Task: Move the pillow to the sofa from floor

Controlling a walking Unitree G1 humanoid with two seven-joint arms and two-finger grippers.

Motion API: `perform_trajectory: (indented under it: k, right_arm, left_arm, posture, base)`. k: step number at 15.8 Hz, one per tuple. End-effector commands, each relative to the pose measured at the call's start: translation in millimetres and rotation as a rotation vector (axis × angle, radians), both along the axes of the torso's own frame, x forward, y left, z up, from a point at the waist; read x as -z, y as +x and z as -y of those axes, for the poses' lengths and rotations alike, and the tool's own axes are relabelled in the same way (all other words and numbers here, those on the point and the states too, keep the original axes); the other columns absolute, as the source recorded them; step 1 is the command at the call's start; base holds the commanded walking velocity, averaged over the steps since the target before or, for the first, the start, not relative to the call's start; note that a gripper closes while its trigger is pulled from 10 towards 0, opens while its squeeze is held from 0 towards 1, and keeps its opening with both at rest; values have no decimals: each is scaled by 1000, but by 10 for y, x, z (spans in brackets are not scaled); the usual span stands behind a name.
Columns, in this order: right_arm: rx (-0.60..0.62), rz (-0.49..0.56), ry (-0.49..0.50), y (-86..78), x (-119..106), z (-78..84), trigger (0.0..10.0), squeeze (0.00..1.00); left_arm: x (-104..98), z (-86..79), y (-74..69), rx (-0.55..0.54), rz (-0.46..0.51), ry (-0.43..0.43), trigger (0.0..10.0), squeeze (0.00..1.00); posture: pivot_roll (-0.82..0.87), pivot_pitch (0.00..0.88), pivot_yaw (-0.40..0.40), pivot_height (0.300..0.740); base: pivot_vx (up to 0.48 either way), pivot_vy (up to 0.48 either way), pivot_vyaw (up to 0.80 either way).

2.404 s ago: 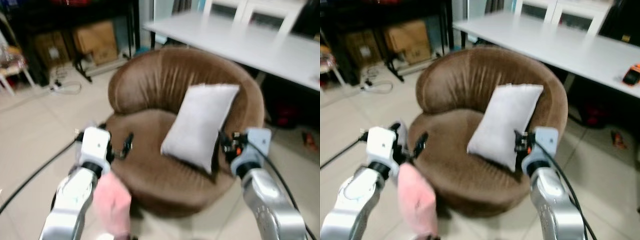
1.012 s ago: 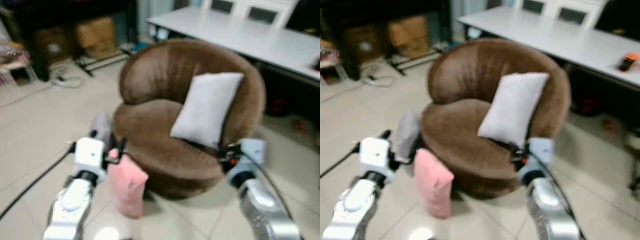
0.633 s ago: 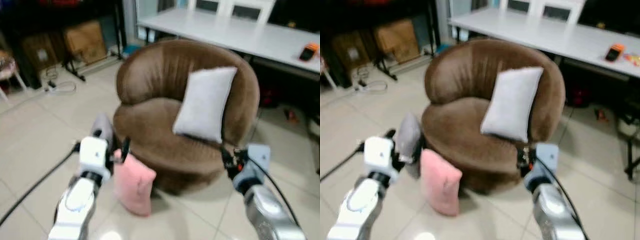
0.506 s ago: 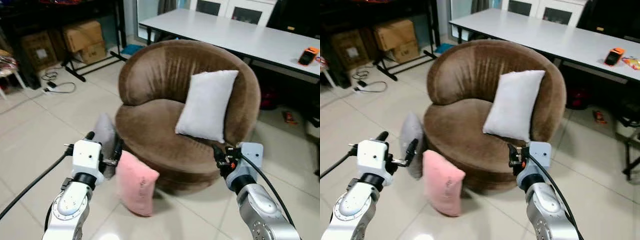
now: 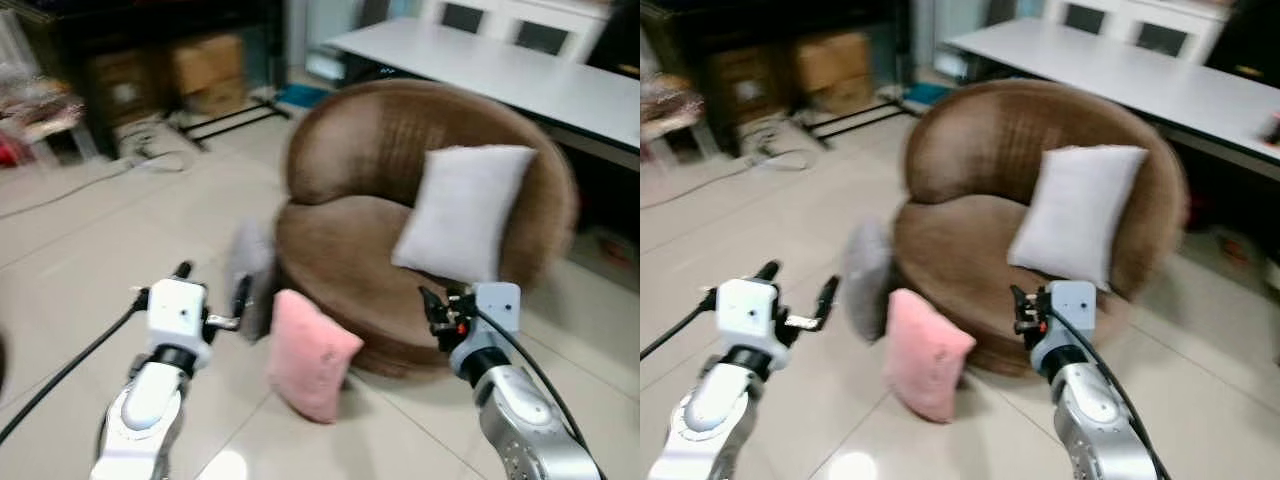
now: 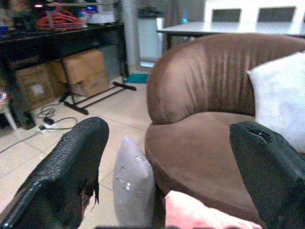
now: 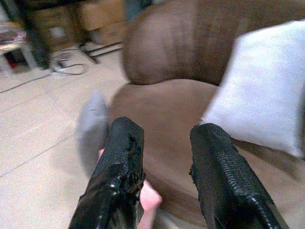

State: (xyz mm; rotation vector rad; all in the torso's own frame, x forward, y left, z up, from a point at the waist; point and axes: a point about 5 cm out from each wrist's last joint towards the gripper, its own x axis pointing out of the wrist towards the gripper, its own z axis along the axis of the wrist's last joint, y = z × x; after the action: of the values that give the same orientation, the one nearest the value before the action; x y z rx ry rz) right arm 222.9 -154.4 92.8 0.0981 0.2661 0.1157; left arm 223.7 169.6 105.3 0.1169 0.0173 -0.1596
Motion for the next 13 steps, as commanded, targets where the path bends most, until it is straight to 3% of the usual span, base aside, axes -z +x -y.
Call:
perform_trajectory:
  k: [1, 4, 6, 13]
  right_arm:
    - [-12, 10, -2, 16, -21, 5, 10000, 0]
    - [-10, 0, -9, 7, 4, 12, 10000, 0]
    - [41, -8, -18, 40, 21, 59, 10000, 0]
    - [35, -5, -46, 65, 27, 82, 10000, 0]
  left_arm:
    - [-33, 42, -6, 19, 16, -6, 10000, 0]
    - [-17, 23, -25, -1, 6, -4, 10000, 0]
    - [1, 4, -40, -16, -1, -5, 10000, 0]
    - [-4, -1, -4, -13, 1, 2, 10000, 0]
  posture:
    - [-97, 0, -21, 740]
    - [-91, 0, -30, 740]
    - [-85, 0, -35, 740]
    - [-86, 0, -29, 740]
  base:
    - [405, 0, 800]
    - [405, 0, 800]
    - [405, 0, 0]
    - [384, 0, 0]
